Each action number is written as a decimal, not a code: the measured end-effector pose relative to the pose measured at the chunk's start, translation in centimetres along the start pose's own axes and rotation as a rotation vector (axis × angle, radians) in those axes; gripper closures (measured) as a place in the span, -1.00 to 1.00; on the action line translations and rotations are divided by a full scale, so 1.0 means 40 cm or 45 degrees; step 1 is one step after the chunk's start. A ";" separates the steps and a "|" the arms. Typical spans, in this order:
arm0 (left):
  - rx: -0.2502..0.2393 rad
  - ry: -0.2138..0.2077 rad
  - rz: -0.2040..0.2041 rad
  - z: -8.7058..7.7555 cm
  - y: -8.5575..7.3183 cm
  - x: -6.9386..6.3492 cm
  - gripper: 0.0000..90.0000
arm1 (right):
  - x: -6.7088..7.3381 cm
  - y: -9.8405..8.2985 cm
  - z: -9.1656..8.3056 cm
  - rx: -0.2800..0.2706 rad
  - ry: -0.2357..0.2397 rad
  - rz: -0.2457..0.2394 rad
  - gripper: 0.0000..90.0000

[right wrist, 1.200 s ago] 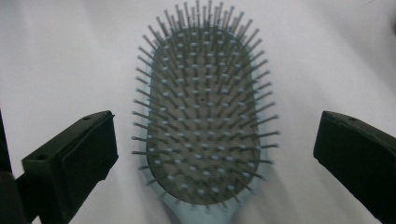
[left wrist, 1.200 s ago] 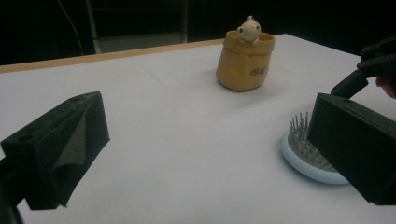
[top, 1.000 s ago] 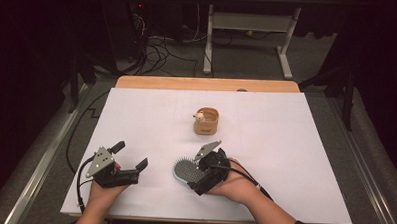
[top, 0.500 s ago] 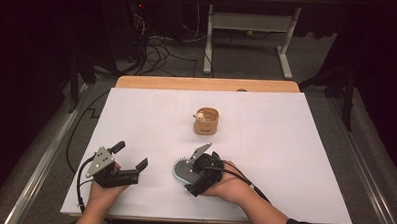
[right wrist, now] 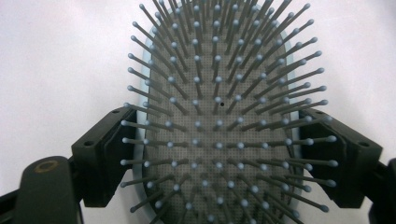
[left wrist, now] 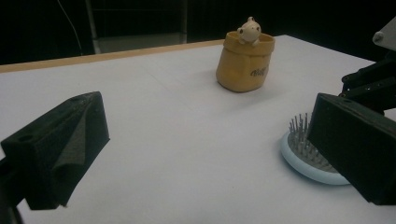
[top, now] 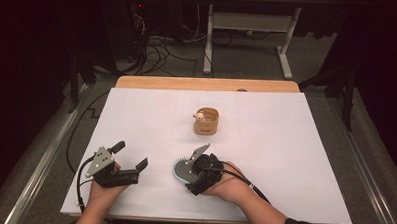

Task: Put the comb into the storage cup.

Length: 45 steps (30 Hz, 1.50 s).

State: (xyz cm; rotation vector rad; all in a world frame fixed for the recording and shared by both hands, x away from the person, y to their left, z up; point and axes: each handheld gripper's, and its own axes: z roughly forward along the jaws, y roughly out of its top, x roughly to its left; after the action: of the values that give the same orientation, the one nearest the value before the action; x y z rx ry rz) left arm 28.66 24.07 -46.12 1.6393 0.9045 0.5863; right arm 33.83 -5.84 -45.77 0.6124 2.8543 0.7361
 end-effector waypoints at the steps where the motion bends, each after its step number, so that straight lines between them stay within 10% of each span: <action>1: 0.000 -0.001 -0.002 0.000 0.000 0.000 -1.00 | 0.000 0.000 0.000 -0.002 -0.001 -0.004 -0.60; 45: -0.003 0.001 -0.014 -0.003 -0.001 0.003 -1.00 | -0.005 0.017 0.001 0.066 0.007 -0.021 -0.54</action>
State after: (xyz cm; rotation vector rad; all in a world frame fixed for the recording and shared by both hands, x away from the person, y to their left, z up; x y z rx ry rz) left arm 28.64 24.23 -46.16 1.6309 0.9123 0.5806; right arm 34.25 -5.36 -45.46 0.5940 2.8886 0.6641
